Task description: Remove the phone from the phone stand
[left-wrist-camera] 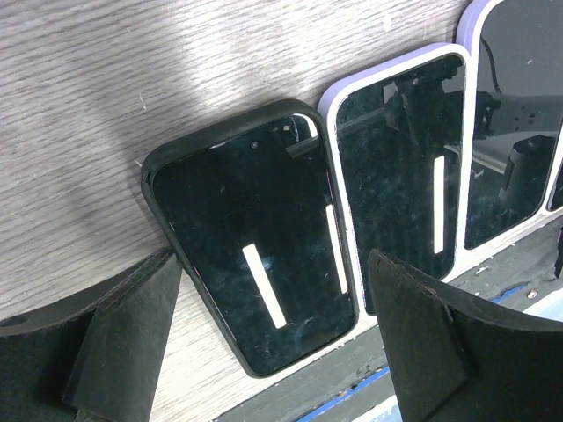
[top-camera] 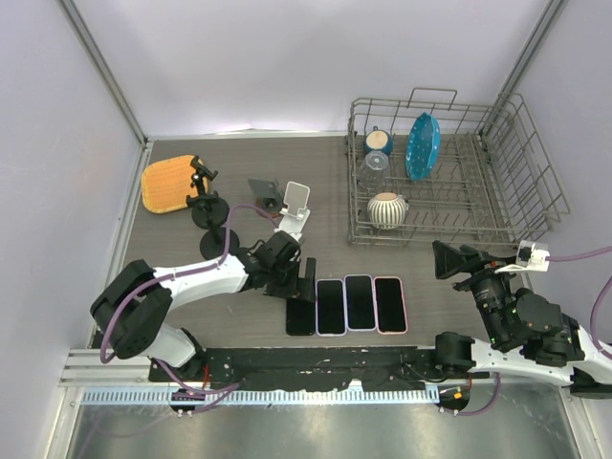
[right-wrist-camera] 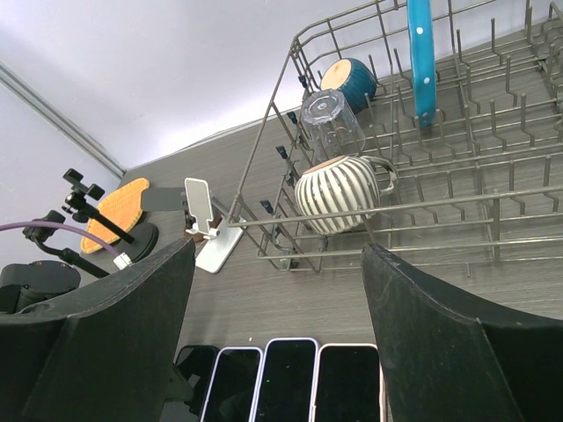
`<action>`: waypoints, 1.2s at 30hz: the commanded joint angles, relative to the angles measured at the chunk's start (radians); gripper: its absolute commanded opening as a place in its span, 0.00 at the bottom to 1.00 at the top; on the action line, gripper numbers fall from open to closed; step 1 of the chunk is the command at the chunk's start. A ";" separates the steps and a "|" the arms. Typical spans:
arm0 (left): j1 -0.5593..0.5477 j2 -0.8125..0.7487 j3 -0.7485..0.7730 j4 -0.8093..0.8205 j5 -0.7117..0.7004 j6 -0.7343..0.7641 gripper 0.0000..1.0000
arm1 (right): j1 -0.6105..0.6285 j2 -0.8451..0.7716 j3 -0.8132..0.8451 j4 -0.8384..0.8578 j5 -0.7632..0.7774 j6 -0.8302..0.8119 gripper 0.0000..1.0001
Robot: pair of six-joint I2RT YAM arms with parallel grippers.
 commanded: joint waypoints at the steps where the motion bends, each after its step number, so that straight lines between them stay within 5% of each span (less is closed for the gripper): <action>1: -0.025 0.007 0.030 0.051 0.057 -0.027 0.90 | 0.011 -0.006 0.012 0.013 0.029 0.017 0.81; 10: 0.001 -0.141 0.080 -0.055 -0.153 -0.013 0.95 | 0.016 -0.003 0.016 0.013 0.040 0.011 0.82; 19: 0.286 -0.342 0.180 -0.188 -0.153 0.111 1.00 | 0.015 0.027 0.046 0.004 0.031 0.030 0.82; 29: 0.499 -0.603 0.300 -0.285 -0.321 0.226 1.00 | 0.016 0.352 0.144 0.125 -0.040 -0.088 0.82; 36: 0.504 -0.831 0.283 -0.332 -0.525 0.265 1.00 | -0.025 0.688 0.275 0.289 -0.145 -0.259 0.85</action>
